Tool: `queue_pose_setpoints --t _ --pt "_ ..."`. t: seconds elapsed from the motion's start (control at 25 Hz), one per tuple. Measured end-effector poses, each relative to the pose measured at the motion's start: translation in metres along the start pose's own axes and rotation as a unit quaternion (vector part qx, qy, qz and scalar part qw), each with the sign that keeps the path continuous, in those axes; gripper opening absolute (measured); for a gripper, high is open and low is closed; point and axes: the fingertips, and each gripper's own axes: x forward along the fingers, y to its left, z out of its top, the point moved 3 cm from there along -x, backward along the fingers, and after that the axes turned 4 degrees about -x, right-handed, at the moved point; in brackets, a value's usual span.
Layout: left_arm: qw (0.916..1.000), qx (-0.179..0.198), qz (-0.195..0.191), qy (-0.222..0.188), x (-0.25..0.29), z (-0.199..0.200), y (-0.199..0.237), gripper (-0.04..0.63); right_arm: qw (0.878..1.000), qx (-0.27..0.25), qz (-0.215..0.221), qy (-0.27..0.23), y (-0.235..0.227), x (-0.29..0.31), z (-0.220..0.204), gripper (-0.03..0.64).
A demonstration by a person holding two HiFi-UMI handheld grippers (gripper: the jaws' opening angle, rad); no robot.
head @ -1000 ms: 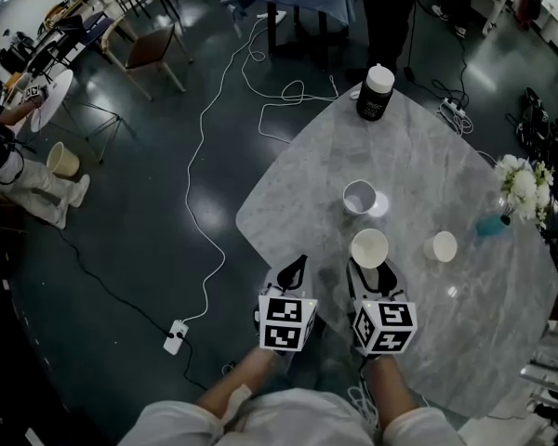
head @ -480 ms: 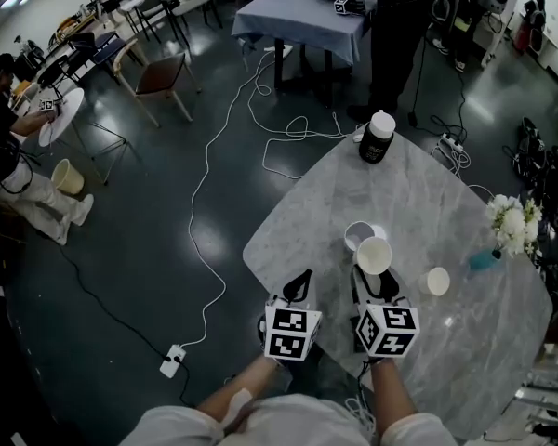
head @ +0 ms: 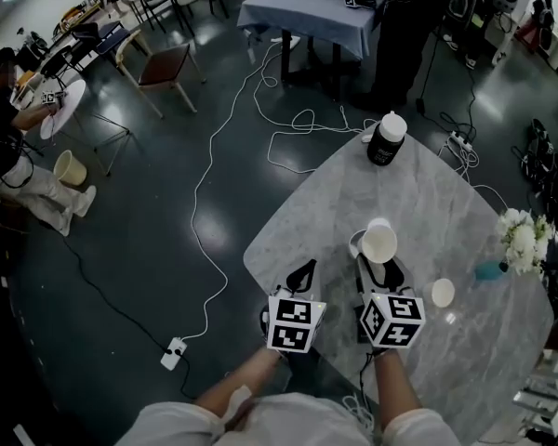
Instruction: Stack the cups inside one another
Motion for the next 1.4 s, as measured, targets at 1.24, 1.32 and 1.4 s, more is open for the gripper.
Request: queue_pose_setpoints --t 1.24,1.32,1.4 --pt "0.9991 -0.03 0.019 0.022 0.001 -0.022 0.002 -0.005 1.0 0.008 0.009 0.018 0.0 0.007 -0.016 0.212" --pt "0.9991 -0.031 0.02 0.019 -0.001 -0.023 0.002 -0.005 1.0 0.008 0.008 0.015 0.0 0.005 -0.016 0.21" --pt "0.9992 -0.032 0.023 0.011 -0.003 -0.023 0.002 -0.005 1.0 0.008 0.005 0.012 0.001 0.002 -0.016 0.21"
